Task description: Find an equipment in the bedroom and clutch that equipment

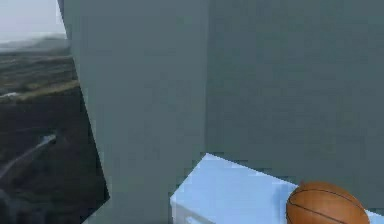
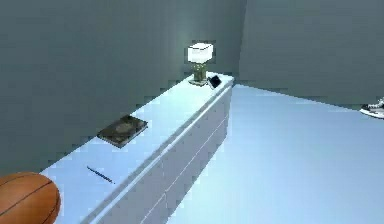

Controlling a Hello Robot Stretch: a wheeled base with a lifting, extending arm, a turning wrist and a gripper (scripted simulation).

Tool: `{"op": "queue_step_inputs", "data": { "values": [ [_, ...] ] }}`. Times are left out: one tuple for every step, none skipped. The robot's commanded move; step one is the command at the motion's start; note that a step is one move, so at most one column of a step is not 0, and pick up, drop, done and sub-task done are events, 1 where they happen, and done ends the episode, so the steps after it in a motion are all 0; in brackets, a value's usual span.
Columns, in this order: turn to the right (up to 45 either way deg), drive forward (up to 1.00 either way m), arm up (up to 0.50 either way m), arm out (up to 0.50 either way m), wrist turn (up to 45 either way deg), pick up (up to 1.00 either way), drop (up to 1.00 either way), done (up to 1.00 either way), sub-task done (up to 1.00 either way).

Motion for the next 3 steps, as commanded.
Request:
{"op": "queue_step_inputs", "data": {
  "values": [
    [-42.0, 0.0, 0.0, 0.0, 0.0, 0.0, 0.0, 0.0, 0.0],
    [0.0, 0.0, 0.5, 0.0, 0.0, 0.0, 0.0, 0.0, 0.0],
    [0.0, 0.0, 0.38, 0.0, 0.0, 0.0, 0.0, 0.0, 0.0]
  ]
}}
